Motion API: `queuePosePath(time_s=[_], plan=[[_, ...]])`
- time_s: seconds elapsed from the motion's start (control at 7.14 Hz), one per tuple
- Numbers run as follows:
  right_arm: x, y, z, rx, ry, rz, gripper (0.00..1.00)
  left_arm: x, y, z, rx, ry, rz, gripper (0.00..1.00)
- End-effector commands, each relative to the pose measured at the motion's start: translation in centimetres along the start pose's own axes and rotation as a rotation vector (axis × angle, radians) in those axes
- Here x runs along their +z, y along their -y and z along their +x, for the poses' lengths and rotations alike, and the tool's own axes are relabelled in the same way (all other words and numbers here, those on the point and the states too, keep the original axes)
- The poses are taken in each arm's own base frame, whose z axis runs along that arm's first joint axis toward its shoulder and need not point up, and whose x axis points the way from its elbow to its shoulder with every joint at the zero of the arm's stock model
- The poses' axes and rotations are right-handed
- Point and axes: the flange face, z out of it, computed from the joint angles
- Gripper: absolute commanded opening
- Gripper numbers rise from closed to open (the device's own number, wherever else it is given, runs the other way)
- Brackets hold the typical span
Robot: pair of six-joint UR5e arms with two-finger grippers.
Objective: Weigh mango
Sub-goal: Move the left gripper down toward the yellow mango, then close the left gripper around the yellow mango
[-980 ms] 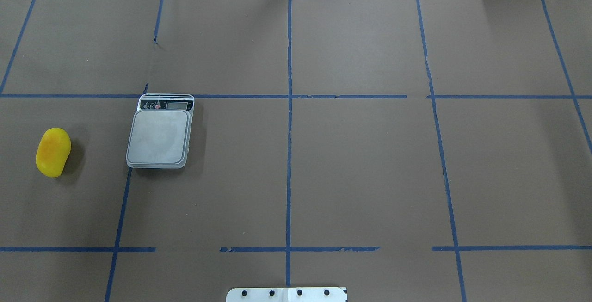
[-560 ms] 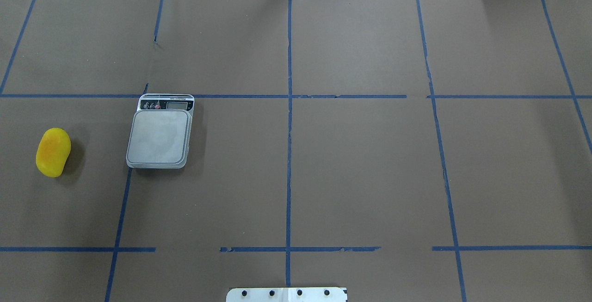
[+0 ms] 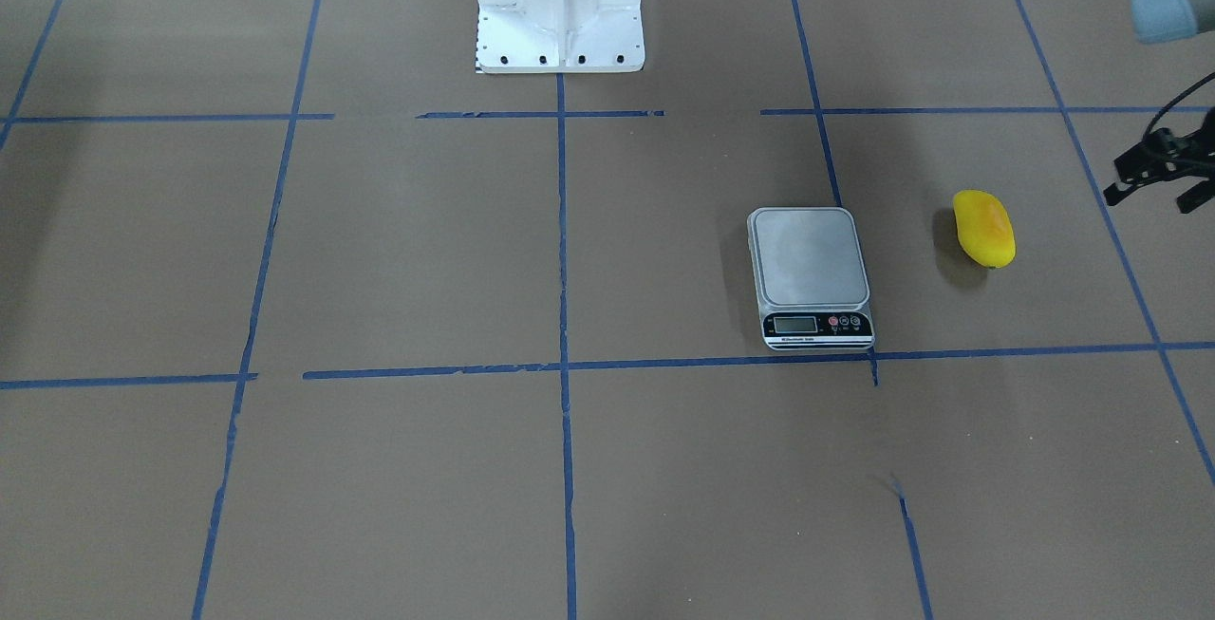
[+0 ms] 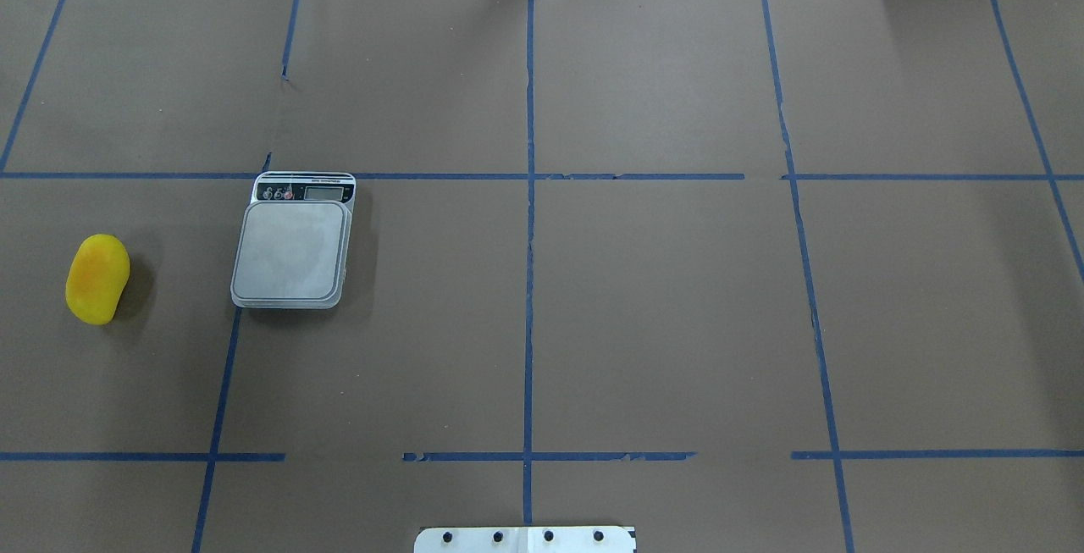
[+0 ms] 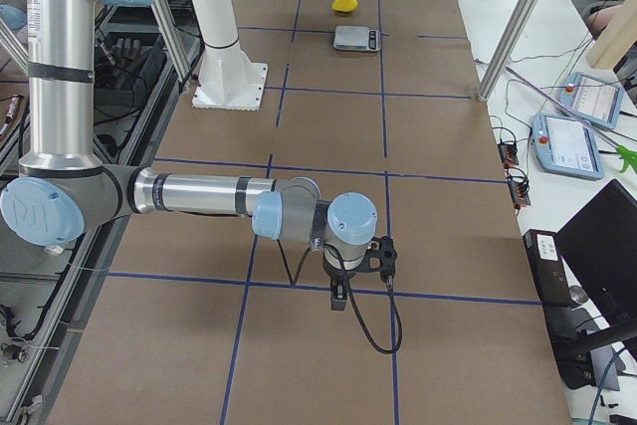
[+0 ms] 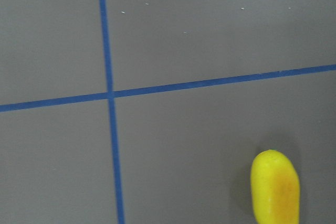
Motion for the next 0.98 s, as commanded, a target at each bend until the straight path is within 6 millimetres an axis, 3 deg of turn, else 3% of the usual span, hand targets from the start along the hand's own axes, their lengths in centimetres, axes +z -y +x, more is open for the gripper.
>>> queuePosePath(time_s=[0.0, 0.14, 0.28, 0.84], plan=[[0.0, 0.0, 0.0, -0.001, 0.0, 0.0, 1.0, 6.9, -2.3, 6.8, -0.074, 0.007, -0.01, 1.0], [0.0, 0.0, 0.0, -0.001, 0.0, 0.0, 1.0, 9.4, -3.3, 8.9, -0.111, 0.034, -0.025, 1.0], [0.0, 0.0, 0.0, -0.001, 0.0, 0.0, 1.0, 10.8, -3.4, 8.6, -0.101, 0.071, -0.019, 1.0], [0.0, 0.0, 0.0, -0.001, 0.0, 0.0, 1.0, 12.4, -3.5, 7.5, -0.103, 0.109, -0.022, 0.97]])
